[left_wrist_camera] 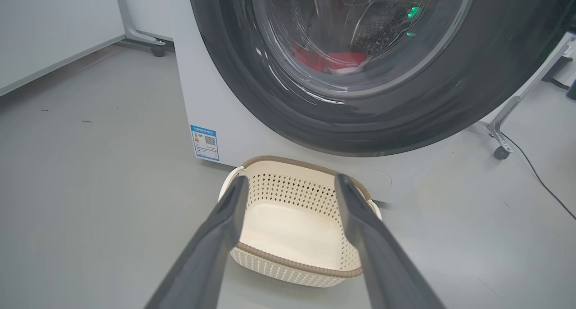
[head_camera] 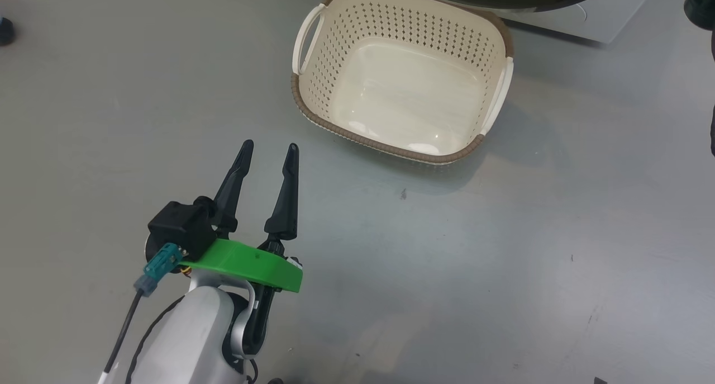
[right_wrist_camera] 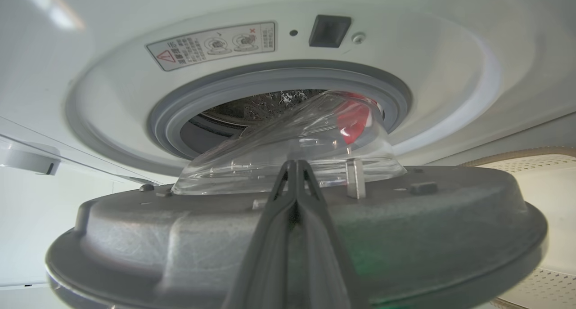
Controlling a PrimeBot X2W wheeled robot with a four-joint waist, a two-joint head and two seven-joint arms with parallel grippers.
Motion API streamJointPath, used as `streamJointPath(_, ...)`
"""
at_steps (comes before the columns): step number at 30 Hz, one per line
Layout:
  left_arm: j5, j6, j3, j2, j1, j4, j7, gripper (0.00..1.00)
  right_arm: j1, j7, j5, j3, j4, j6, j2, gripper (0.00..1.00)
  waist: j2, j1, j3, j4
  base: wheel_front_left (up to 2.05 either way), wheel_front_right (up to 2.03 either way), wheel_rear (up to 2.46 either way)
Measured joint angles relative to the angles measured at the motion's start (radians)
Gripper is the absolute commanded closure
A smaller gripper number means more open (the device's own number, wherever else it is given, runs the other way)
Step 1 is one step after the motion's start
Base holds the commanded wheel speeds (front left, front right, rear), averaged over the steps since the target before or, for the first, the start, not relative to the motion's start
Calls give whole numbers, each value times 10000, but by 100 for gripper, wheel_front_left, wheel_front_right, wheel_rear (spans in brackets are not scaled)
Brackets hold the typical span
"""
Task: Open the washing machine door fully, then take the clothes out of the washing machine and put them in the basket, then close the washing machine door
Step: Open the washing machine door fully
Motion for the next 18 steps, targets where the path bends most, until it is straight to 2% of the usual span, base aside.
streamJointPath(12,12,2,25,-12,-4,67,0,0,-114,525,288,48,894,-2,0,100,0,0,-271,36,0,0,0)
streamJointPath(18,88,44,151,-13,-4,171,0,0,247,863,550,69,1312,-2,385,100,0,0,-643,6,0,0,0)
